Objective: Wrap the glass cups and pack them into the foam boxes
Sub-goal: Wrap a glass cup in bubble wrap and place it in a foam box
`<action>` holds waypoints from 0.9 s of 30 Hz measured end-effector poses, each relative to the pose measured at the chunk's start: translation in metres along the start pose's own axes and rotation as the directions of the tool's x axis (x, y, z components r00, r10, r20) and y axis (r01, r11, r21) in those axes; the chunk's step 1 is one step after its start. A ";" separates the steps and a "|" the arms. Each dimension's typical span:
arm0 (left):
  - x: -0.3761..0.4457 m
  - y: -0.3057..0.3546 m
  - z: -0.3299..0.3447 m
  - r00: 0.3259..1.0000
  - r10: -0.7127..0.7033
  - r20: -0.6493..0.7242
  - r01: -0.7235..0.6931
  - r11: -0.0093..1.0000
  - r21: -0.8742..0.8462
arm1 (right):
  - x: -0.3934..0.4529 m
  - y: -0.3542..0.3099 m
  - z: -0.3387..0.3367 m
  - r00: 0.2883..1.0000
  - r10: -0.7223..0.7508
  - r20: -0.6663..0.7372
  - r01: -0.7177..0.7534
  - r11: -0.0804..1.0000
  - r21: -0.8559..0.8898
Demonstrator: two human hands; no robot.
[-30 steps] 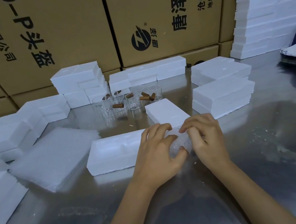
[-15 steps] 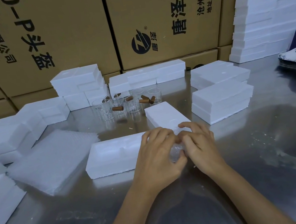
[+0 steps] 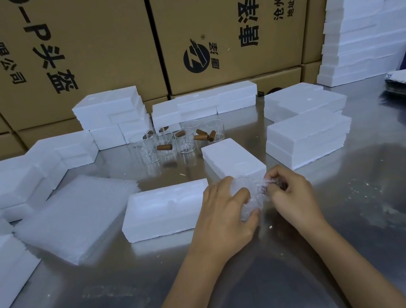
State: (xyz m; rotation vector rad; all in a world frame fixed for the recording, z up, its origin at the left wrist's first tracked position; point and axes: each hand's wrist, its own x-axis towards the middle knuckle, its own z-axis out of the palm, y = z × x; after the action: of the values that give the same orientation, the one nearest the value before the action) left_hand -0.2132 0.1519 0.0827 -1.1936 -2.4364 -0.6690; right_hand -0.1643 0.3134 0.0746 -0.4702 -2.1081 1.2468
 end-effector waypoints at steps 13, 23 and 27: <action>0.001 -0.046 -0.078 0.939 -0.279 -0.202 0.205 0.923 -0.326 | -0.010 -0.068 0.053 0.943 -0.295 0.155 0.283 0.955 0.092; -0.027 -0.134 -0.099 0.882 -0.467 0.063 0.456 0.813 -0.361 | 0.000 -0.067 0.120 0.894 -0.213 0.394 0.254 0.966 -0.054; -0.030 -0.138 -0.086 0.875 -0.478 0.077 0.446 0.735 -0.511 | -0.005 -0.060 0.120 0.899 -0.260 0.352 0.332 0.929 -0.164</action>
State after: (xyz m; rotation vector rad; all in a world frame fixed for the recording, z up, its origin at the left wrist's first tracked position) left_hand -0.2983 0.0111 0.1035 -0.6760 -2.5996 -1.5672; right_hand -0.2415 0.2039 0.0832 -0.0220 -2.4985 0.9661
